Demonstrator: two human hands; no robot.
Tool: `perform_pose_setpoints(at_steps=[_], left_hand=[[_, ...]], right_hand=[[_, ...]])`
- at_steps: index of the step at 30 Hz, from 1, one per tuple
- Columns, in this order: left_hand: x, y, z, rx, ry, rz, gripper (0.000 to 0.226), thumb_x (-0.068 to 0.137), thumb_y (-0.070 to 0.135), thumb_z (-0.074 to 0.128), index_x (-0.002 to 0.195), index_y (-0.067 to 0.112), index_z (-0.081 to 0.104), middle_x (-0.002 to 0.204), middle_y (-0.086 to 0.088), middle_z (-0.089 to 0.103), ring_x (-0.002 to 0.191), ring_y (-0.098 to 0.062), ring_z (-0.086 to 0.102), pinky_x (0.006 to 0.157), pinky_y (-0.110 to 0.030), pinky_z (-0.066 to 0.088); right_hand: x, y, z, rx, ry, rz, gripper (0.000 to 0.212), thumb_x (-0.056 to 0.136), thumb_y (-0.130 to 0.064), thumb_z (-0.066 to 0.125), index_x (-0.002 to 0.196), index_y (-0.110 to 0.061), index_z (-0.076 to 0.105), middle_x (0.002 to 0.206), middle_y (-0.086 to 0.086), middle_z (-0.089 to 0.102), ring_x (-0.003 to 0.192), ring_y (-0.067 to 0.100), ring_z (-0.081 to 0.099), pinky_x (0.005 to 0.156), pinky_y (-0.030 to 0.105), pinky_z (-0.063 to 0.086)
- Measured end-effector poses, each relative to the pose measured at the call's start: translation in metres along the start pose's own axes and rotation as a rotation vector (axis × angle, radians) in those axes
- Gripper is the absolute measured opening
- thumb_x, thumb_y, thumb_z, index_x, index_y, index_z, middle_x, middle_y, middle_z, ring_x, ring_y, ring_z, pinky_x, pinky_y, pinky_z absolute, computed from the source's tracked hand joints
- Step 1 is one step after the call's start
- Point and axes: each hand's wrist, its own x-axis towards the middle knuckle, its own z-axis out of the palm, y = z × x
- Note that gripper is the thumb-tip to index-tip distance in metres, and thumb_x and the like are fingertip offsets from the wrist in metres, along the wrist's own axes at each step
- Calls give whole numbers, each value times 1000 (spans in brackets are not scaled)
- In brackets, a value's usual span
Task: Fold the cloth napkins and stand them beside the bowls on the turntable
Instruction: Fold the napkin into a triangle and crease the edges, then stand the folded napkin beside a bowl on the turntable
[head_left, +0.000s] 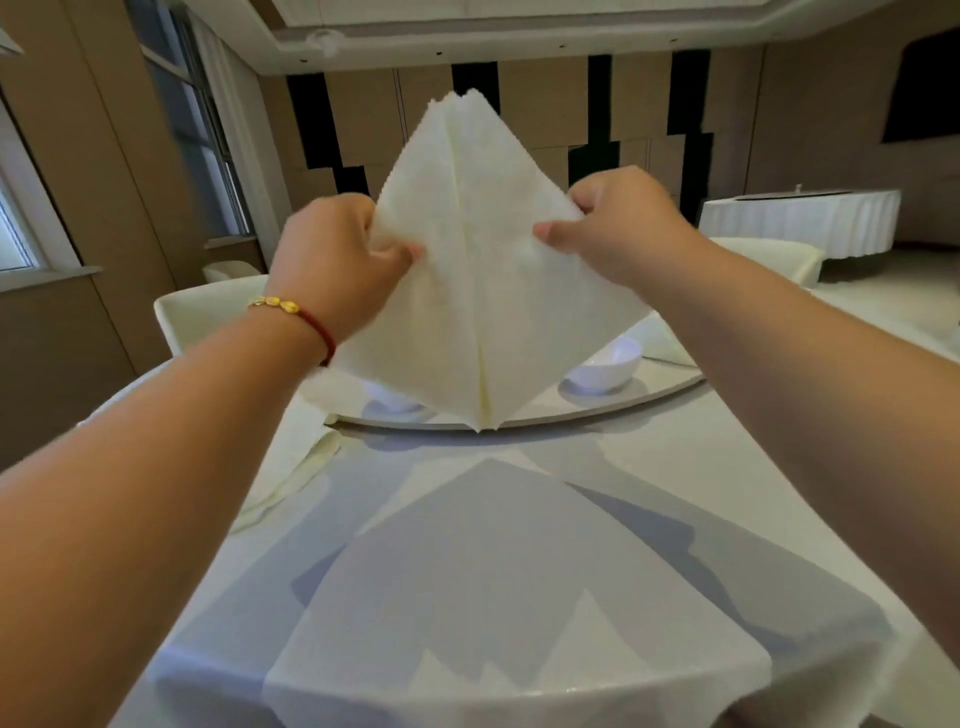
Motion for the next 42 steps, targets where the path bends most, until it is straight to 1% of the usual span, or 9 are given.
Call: perform_pose_setpoints(at_steps=[5, 10, 13, 16, 20, 26, 35, 40, 42], left_hand=[[-50, 2, 2, -72, -243, -117, 28, 85, 39, 67, 93, 12, 68, 86, -4, 65, 78, -18, 60, 67, -29, 46], [-130, -4, 15, -131, -524, -133, 36, 75, 38, 74, 59, 10, 57, 53, 5, 54, 51, -5, 47, 51, -19, 35], [-174, -3, 26, -104, -679, -163, 48, 72, 45, 73, 54, 15, 40, 50, 3, 37, 47, -8, 34, 47, -23, 26], [-195, -4, 35, -26, -776, -177, 45, 72, 51, 67, 60, 19, 38, 59, 4, 38, 53, -7, 35, 51, -21, 25], [-200, -8, 41, 33, -778, -146, 44, 72, 58, 62, 69, 16, 49, 75, 4, 52, 67, -10, 48, 57, -25, 37], [-174, -12, 47, -20, -805, -235, 38, 75, 47, 71, 56, 21, 49, 56, 6, 48, 53, -6, 46, 50, -17, 30], [-152, -26, 73, -100, -909, -419, 27, 75, 40, 76, 70, 15, 68, 65, 0, 62, 63, -13, 58, 59, -22, 45], [-159, -23, 70, -30, -836, -311, 30, 77, 45, 73, 67, 22, 55, 62, 7, 51, 60, -8, 48, 57, -19, 36], [-164, -21, 69, -8, -774, -236, 29, 78, 48, 71, 82, 26, 52, 73, 12, 51, 68, -5, 49, 62, -18, 39]], right_hand=[[-56, 8, -8, -89, -196, 77, 28, 86, -40, 67, 84, -12, 69, 75, 4, 64, 62, 14, 56, 51, 21, 39], [-132, 43, 15, -119, -427, 158, 47, 83, -39, 69, 55, -14, 41, 55, -1, 38, 52, 13, 36, 52, 30, 25], [-173, 66, 30, -252, -549, 155, 50, 85, -46, 63, 59, -16, 33, 57, -3, 34, 52, 11, 32, 52, 30, 22], [-197, 74, 32, -361, -607, 146, 43, 89, -51, 54, 65, -19, 39, 69, -3, 44, 61, 9, 41, 56, 24, 27], [-199, 76, 32, -431, -600, 133, 39, 89, -51, 53, 74, -15, 51, 88, 1, 56, 75, 11, 52, 61, 23, 32], [-180, 79, 40, -474, -579, 180, 36, 92, -51, 51, 67, -26, 39, 67, -5, 47, 60, 6, 42, 52, 21, 27], [-159, 90, 55, -484, -642, 181, 40, 92, -46, 53, 65, -21, 37, 66, -4, 42, 59, 9, 39, 54, 23, 26], [-159, 93, 57, -504, -641, 145, 39, 92, -48, 52, 67, -23, 38, 69, -5, 46, 62, 9, 41, 56, 24, 29], [-161, 92, 58, -523, -642, 121, 35, 93, -50, 51, 72, -25, 39, 71, -6, 48, 64, 8, 43, 56, 23, 30]])
